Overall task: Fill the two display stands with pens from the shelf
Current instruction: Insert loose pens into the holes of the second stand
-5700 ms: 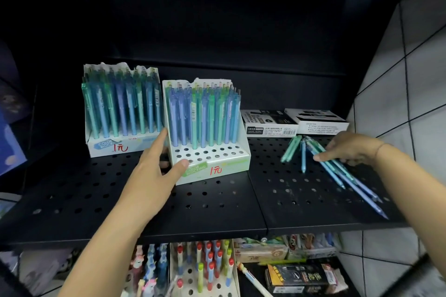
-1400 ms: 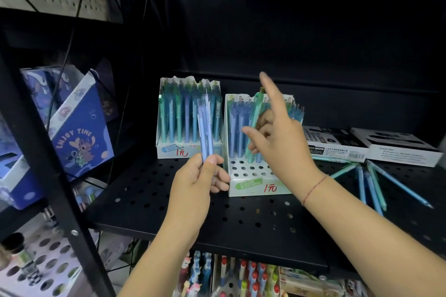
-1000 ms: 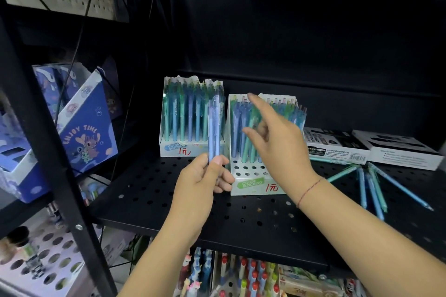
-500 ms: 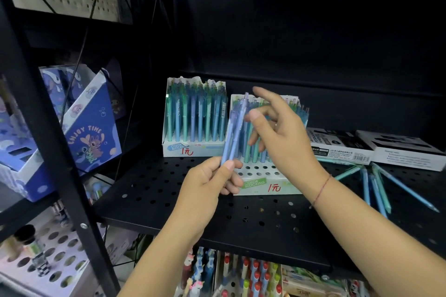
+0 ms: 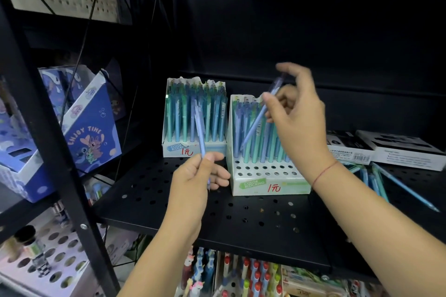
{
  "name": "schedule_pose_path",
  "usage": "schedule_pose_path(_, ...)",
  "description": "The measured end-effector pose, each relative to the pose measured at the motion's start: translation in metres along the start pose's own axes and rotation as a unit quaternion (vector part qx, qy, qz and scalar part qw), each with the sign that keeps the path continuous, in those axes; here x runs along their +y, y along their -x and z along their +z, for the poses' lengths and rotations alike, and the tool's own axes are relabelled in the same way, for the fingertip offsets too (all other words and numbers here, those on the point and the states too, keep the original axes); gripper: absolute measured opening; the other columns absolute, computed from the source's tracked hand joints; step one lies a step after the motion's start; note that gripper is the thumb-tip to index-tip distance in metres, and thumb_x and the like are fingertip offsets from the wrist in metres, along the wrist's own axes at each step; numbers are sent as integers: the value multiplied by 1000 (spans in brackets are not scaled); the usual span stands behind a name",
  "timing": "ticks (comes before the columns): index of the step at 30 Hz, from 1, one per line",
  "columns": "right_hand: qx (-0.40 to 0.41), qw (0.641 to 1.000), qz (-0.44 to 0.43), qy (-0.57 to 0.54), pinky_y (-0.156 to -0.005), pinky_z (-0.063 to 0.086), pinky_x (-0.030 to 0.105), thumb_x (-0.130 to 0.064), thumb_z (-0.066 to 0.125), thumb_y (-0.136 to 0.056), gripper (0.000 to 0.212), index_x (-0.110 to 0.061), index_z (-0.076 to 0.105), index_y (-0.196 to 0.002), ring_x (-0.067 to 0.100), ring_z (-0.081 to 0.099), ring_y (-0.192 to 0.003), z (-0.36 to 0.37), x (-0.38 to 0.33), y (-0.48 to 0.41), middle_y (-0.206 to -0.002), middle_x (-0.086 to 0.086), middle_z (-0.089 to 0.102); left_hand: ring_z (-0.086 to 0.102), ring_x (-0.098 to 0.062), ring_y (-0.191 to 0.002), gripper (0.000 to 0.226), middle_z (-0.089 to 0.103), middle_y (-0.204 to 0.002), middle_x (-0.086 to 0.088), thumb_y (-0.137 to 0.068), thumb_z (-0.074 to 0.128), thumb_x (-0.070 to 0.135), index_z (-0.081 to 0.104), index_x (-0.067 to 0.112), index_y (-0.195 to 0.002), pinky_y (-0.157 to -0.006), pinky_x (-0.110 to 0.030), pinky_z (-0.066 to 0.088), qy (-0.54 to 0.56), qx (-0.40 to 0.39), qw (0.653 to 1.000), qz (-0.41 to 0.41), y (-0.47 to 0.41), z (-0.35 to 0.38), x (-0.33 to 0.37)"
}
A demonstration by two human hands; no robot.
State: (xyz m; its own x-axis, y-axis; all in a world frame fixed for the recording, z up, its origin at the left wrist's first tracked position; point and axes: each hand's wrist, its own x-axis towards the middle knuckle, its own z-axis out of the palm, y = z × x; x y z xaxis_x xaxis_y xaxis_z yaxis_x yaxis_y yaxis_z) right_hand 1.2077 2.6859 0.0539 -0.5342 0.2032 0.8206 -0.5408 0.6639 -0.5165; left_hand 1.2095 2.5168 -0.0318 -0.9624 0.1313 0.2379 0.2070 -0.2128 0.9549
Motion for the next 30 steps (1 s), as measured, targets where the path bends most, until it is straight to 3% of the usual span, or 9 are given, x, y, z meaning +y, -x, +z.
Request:
schedule_pose_path(2,-30,997,-38,61,-66,52,32,-17,62,-92,43,-19,45,-132,14,59,-67,7,-1,4,-71,-1,57,64,-12,-66,26,70,-71,-1,-100,45,25,69,15,-97,-63,-19,49,-6,-7,1000,0,0,2,0)
schedule_pose_path(6,-73,985,-86,131,-58,52,41,-20,61,-93,45,-18,45,-135,18,56,-63,20,4,17,-72,-2,55,64,-13,-66,25,70,-69,-1,-99,46,25,69,16,-95,-62,-18,49,-5,-11,1000,1,1,1,1)
schedule_pose_path(10,-76,984,-95,129,-61,54,41,-20,61,-93,47,-18,48,-138,16,56,-65,25,10,20,-77,-5,57,64,-12,-65,25,70,-69,-1,-99,46,25,69,16,-95,-61,-16,49,-7,-14,1000,2,1,1,1)
schedule_pose_path(13,-69,983,-114,130,-63,53,37,-19,62,-92,37,-17,59,-128,9,52,-66,24,14,16,-83,-8,56,63,-11,-64,25,69,-68,0,-99,46,24,69,17,-94,-60,-15,48,-9,-18,1000,3,1,2,1)
schedule_pose_path(19,-76,982,-82,151,-62,46,29,-22,60,-93,34,-19,61,-127,5,40,-63,25,16,17,-75,-13,39,61,-11,-65,25,68,-67,1,-99,47,23,71,20,-93,-63,-17,47,-29,-48,998,7,2,3,2)
schedule_pose_path(23,-94,994,-27,48,-64,38,12,-26,55,-95,36,-23,57,-131,5,46,-63,18,4,19,-84,-10,52,57,-9,-59,24,63,-63,3,-99,47,23,71,21,-94,-61,-14,44,-59,-73,995,11,3,3,1)
schedule_pose_path(26,-182,976,62,-105,-58,44,16,-26,55,-95,39,-25,52,-134,12,58,-59,14,-7,23,-89,-6,62,53,-9,-56,24,60,-60,3,-99,48,21,71,20,-94,-58,-11,42,-79,-87,993,10,4,4,1)
schedule_pose_path(30,-232,956,99,-151,-60,50,21,-12,58,-94,43,-22,49,-134,14,64,-62,16,-7,25,-81,12,66,53,-8,-58,22,61,-61,4,-97,50,22,72,21,-94,-59,-11,43,-94,-98,991,8,4,6,1)
